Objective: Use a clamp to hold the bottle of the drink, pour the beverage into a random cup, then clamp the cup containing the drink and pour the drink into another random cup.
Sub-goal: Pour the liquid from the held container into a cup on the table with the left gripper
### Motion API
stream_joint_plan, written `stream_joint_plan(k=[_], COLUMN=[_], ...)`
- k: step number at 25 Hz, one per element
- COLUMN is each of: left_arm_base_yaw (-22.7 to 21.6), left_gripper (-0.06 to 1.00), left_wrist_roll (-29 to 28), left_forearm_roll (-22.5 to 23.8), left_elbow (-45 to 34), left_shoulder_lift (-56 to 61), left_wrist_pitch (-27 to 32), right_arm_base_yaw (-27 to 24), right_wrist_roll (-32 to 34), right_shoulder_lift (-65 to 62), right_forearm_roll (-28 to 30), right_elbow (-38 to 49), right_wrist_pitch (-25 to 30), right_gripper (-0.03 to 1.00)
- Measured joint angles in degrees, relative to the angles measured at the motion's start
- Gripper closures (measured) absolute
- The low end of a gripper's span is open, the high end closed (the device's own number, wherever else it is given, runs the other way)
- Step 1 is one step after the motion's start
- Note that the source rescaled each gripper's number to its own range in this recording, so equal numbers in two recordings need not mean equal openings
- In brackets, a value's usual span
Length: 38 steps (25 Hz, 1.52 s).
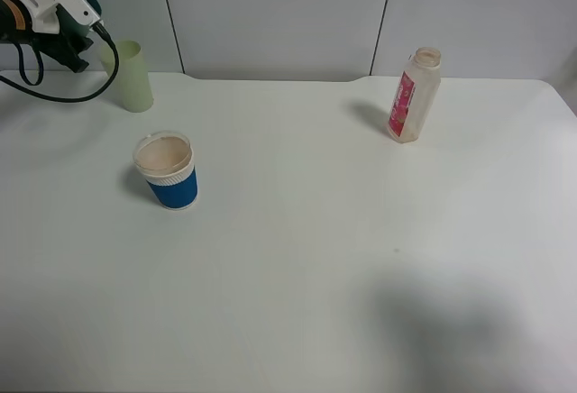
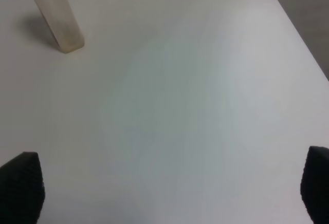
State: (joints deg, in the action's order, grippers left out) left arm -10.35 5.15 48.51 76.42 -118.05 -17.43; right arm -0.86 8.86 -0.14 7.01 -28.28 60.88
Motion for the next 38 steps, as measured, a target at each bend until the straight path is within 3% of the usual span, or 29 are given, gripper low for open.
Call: stream_joint_plan(k=[22, 38], left_arm_base_yaw=[0.0, 0.3], left_gripper=[0.94, 0.94], left_wrist_roll=[3.8, 4.0], left_forearm_roll=[5.5, 6.3], left_elbow=[0.4, 2.4], left_shoulder_lift=[0.0, -0.4], left_wrist_pitch=[0.9, 2.1], right_arm_base_yaw=[0.0, 0.0], right_wrist_roll=[0.0, 0.0], right_shoulder_lift=[0.0, 0.0], right_forearm_roll=[0.0, 0.0], right_elbow=[0.0, 0.0], right_wrist_pitch=[0.0, 0.0], right_gripper=[-0.03, -0.03])
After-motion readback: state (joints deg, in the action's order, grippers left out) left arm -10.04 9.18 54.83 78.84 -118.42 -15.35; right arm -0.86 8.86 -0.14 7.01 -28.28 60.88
